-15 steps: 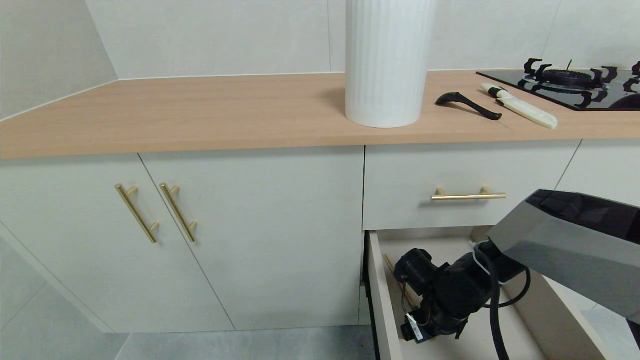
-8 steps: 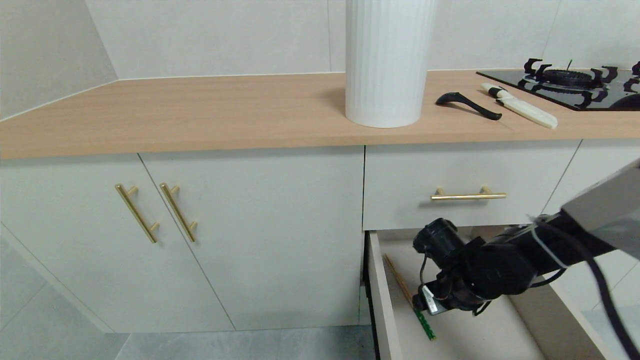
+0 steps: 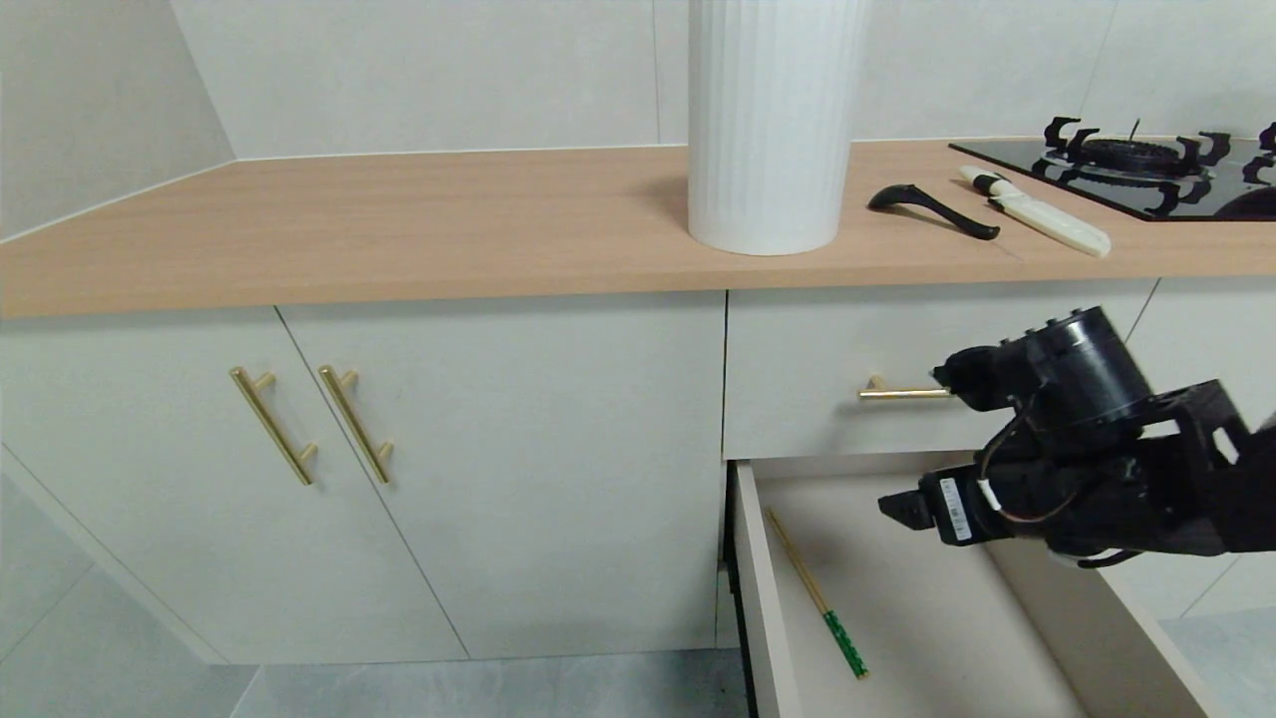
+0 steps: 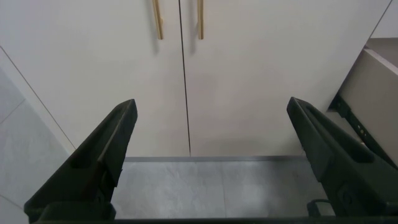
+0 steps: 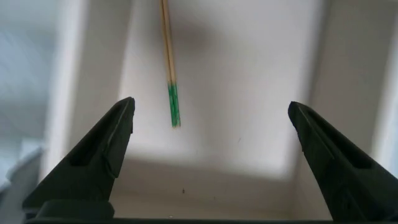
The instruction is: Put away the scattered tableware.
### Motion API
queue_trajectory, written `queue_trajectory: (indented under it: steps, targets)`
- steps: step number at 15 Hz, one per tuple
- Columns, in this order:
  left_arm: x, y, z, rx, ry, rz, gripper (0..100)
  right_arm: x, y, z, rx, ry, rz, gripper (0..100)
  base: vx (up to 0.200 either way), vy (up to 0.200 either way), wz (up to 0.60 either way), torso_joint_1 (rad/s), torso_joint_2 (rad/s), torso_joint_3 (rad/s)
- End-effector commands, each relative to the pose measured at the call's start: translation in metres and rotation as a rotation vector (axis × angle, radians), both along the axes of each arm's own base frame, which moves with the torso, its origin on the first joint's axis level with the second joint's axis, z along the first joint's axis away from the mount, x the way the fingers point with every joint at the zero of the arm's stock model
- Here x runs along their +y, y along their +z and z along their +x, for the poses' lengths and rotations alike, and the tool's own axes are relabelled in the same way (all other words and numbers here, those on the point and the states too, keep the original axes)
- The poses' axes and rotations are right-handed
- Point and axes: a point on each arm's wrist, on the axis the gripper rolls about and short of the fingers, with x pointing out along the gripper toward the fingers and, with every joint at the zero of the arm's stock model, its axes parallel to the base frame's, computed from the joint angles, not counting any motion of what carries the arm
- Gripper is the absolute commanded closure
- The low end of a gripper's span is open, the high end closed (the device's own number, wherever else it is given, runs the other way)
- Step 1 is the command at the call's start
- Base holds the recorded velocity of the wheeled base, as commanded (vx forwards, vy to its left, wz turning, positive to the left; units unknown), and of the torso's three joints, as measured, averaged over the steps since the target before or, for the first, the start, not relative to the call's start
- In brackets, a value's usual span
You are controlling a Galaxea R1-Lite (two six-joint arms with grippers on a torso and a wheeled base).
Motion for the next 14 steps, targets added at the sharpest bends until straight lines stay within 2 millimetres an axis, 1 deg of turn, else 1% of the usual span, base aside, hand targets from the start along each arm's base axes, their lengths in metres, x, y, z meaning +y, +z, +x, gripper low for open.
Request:
queue_trajectory:
  steps: [1, 2, 4, 8, 13, 14]
  targets:
    - [0.000, 0.000, 0.000, 0.001, 0.001, 0.000, 0, -0.014, 0.033, -0.020, -0.113, -0.005, 0.059, 0, 0.000, 0.000, 0.00, 0.000, 0.00, 0.000]
    - [0.000, 0.000, 0.000, 0.001, 0.000, 0.000, 0, -0.024, 0.045, -0.025, -0.168, -0.012, 0.065, 0, 0.000, 0.000, 0.00, 0.000, 0.00, 0.000]
    - [0.000, 0.000, 0.000, 0.001, 0.000, 0.000, 0, -0.031, 0.051, -0.026, -0.206, -0.032, 0.079, 0, 0.000, 0.000, 0.00, 0.000, 0.00, 0.000]
    - [0.000, 0.000, 0.000, 0.001, 0.000, 0.000, 0, -0.038, 0.054, -0.020, -0.252, -0.056, 0.077, 0, 0.000, 0.000, 0.00, 0.000, 0.00, 0.000]
    - [0.000, 0.000, 0.000, 0.001, 0.000, 0.000, 0, -0.043, 0.052, -0.015, -0.308, -0.066, 0.067, 0, 0.000, 0.000, 0.00, 0.003, -0.01, -0.003]
    - [0.000, 0.000, 0.000, 0.001, 0.001, 0.000, 0, -0.044, 0.052, -0.014, -0.316, -0.068, 0.062, 0, 0.000, 0.000, 0.00, 0.061, -0.25, -0.188]
